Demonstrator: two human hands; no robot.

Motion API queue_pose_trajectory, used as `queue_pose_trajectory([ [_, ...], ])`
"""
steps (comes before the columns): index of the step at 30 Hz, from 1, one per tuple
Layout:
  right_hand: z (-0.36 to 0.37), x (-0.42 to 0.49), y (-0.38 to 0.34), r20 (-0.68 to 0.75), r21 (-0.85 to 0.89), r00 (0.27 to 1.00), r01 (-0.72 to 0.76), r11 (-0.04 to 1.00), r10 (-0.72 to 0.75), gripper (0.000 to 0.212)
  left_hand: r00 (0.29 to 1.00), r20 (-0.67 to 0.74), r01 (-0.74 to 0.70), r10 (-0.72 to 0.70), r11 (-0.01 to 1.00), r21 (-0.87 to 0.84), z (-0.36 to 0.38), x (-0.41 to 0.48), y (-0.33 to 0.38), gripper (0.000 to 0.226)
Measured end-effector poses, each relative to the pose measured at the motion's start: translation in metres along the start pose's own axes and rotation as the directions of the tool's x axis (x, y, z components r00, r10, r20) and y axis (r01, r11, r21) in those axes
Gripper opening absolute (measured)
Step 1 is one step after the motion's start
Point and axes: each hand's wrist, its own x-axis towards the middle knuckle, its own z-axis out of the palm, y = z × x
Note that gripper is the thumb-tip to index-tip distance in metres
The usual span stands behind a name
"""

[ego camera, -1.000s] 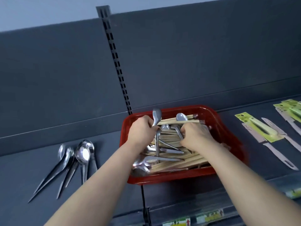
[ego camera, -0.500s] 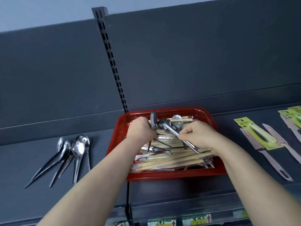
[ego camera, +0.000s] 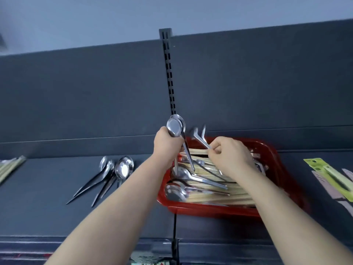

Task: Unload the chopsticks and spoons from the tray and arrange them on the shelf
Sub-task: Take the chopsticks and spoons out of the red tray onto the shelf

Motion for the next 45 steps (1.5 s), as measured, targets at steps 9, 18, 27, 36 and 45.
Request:
queue_pose_trajectory([
  [9, 0.088, -0.007, -0.131, 0.126, -0.106, 0.968, 0.229, 0.968, -0.215, 0.015, 0.965, 0.043, 0.259, -0.259, 0.966, -0.006, -0.157, 0.026, -0.079, 0.014],
  [18, 0.178, -0.025, -0.190, 0.194, -0.410, 0.966, 0.239, 0.880, -0.172, 0.018, 0.955, 0.106, 0.223, -0.276, 0.909, 0.351, -0.207, 0.048, -0.156, 0.011],
  [27, 0.211, -0.031, -0.211, 0.319, -0.372, 0.937, 0.260, 0.891, -0.141, 0.028, 0.990, 0.125, -0.007, -0.061, 0.878, 0.479, -0.220, 0.072, -0.179, 0.028],
  [36, 0.166, -0.022, -0.191, 0.076, -0.414, 0.986, 0.169, 0.895, -0.151, 0.023, 0.967, 0.233, -0.207, 0.105, 0.858, 0.469, -0.204, 0.061, -0.140, 0.012],
  [45, 0.080, -0.031, -0.089, -0.063, -0.405, 0.996, -0.085, 0.910, 0.065, 0.019, 0.859, 0.436, -0.420, 0.268, 0.857, 0.300, -0.110, 0.023, -0.062, 0.017],
])
